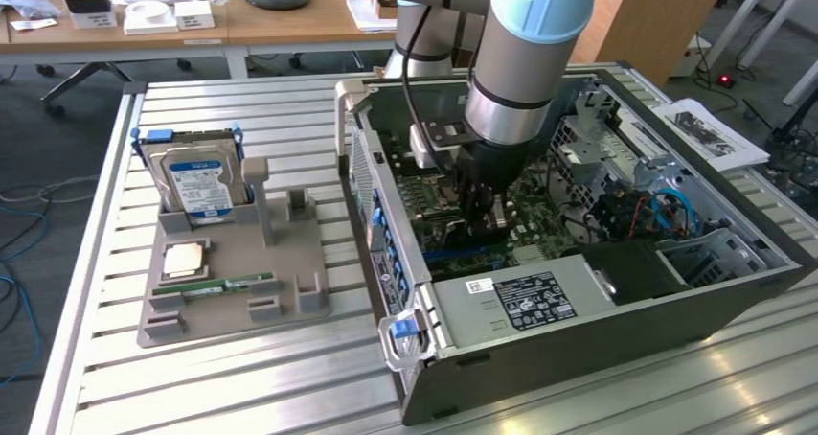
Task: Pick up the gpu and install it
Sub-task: 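Insert the gpu into the slot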
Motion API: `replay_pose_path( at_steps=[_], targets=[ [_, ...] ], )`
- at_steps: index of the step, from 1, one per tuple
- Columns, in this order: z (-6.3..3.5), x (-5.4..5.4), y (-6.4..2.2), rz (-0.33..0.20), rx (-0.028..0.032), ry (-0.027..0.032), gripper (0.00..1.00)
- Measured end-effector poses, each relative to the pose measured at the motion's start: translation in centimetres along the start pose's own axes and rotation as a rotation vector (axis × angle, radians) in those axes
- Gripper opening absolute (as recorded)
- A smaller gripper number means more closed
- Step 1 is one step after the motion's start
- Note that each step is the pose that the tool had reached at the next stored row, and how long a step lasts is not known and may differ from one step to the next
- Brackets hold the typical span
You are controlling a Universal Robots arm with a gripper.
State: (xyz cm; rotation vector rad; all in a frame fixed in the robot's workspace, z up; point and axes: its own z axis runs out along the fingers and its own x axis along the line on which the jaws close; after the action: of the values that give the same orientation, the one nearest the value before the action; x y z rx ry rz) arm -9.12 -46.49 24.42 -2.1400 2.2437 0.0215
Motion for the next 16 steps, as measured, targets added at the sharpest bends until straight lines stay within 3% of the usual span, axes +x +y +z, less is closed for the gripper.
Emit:
replay_pose_path(
  at_steps=[16],
  targets=[
    [0.11, 0.01, 0.18, 0.000, 0.0001, 0.0004, 0.27]
  ],
)
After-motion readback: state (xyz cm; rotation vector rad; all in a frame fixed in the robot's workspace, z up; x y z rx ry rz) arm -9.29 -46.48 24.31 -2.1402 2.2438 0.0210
